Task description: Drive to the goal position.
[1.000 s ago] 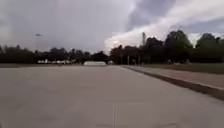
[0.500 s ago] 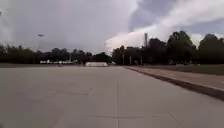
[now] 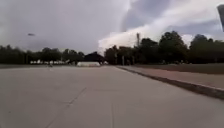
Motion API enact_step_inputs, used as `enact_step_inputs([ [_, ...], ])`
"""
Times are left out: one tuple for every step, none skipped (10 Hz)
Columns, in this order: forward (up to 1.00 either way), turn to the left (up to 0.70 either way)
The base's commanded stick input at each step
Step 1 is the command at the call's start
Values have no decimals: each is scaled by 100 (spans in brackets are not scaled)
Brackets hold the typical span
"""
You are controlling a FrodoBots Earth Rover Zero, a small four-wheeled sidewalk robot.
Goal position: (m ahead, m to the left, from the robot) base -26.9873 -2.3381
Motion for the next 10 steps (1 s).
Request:
enact_step_inputs([
  [100,0],
  [100,0],
  [17,0],
  [-52,0],
  [-100,0],
  [-100,0],
  [-100,0],
  [-100,0],
  [-100,0],
  [-100,0],
])
